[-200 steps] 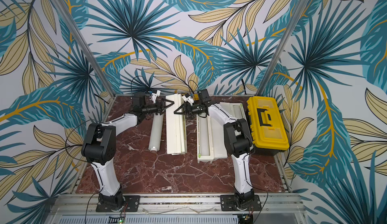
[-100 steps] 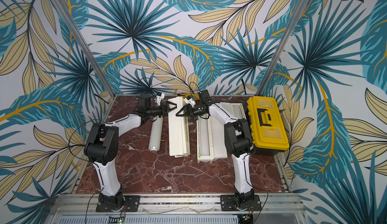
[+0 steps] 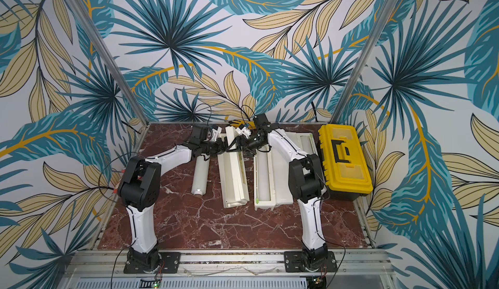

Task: Put plastic wrap rolls into dispensers
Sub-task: Open the lid of the plastic wrap cutting box.

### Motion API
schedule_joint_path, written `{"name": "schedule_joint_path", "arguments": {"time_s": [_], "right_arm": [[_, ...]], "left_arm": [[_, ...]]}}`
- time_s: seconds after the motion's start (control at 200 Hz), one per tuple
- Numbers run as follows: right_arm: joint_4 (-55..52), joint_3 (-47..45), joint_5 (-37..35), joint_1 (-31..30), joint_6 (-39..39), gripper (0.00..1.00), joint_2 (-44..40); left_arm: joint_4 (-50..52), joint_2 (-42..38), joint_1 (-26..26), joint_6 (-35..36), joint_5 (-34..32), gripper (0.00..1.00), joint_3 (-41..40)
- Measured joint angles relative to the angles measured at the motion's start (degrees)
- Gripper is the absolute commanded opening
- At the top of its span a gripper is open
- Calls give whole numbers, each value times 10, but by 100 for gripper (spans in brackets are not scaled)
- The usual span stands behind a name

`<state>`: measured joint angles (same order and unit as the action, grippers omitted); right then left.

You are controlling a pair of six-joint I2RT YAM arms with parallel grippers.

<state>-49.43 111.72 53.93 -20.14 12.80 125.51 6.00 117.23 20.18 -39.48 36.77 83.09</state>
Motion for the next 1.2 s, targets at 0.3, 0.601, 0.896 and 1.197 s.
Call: {"name": "schedule_joint_path", "arguments": {"time_s": [0.3, 0.601, 0.896, 1.197], "right_arm": [[-37, 0, -30, -4, 9, 68, 43], [-23, -2, -37, -13, 50, 71, 19], [-42, 5, -86, -4, 59, 72, -13], [-93, 50, -230, 2, 58, 72, -13]], "left_arm": [[106, 46, 12, 11, -49, 79, 25], [195, 48, 25, 63, -126, 67, 47], [259, 48, 28, 116, -190, 58, 63], [313, 36, 33, 163, -257, 51, 67]]}}
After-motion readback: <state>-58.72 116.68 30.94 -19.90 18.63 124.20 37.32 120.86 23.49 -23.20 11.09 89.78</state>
